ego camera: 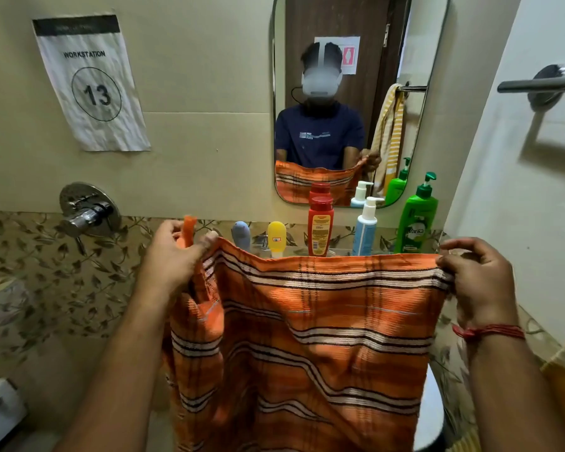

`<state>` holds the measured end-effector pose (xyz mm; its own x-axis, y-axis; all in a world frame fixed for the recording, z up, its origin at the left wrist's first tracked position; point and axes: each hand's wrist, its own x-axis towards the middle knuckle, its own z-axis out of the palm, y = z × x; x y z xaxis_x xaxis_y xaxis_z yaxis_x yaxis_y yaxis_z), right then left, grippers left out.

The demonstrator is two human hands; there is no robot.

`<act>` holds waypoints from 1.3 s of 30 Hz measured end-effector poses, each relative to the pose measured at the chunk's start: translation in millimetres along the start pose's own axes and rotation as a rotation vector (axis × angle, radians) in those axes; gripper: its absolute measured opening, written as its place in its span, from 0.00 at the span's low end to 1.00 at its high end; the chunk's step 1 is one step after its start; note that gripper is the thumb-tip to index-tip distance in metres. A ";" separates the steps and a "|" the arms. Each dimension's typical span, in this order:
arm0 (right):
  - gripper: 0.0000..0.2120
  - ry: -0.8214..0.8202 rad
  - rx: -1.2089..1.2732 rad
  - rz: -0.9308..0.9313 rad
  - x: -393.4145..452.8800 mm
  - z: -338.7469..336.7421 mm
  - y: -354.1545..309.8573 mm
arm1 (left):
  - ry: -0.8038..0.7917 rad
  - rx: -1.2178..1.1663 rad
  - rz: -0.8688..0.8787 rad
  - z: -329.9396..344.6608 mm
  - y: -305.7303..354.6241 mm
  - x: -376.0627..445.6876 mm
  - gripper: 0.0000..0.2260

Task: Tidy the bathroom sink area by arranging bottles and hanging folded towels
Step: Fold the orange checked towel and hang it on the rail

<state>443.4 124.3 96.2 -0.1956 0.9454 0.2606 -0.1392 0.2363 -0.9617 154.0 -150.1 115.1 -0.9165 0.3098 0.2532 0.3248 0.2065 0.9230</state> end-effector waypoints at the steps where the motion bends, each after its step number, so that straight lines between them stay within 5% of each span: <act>1: 0.12 -0.013 0.058 0.027 -6.8 4.7 -11.4 | -0.037 0.029 0.029 2.7 6.5 -4.6 0.16; 8: 0.10 -0.635 0.571 0.341 -83.6 67.7 -80.5 | -0.108 -0.231 0.093 37.1 56.3 -44.6 0.18; 13: 0.19 -0.878 0.524 0.261 -104.4 82.4 -92.8 | -0.226 -0.385 0.118 49.8 73.1 -59.3 0.24; 18: 0.09 -0.664 -0.209 -0.455 -110.9 89.0 -84.8 | -0.323 -0.443 0.118 56.3 79.6 -74.1 0.27; 20: 0.07 -0.592 -0.356 -0.593 -114.6 93.2 -81.0 | -0.353 -0.469 0.111 58.8 79.4 -78.1 0.26; 25: 0.06 -0.744 -0.217 -0.287 -112.2 95.9 -74.3 | -0.431 -0.457 0.203 59.1 78.9 -85.4 0.24; 33: 0.08 -0.623 -0.210 -0.240 -101.8 88.5 -69.9 | -0.666 -0.537 0.147 42.5 64.1 -70.2 0.12; 37: 0.07 -0.674 -0.244 -0.242 -98.9 87.4 -71.3 | -0.569 -0.521 0.141 41.3 61.3 -66.0 0.06; 39: 0.04 -0.662 -0.368 -0.395 -99.5 85.8 -72.9 | -0.506 -0.454 0.173 44.1 62.9 -69.2 0.03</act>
<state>389.8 -6.2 147.6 -0.7421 0.4791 0.4688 -0.0146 0.6876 -0.7259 248.1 -117.7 142.9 -0.6035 0.7197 0.3434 0.2259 -0.2587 0.9392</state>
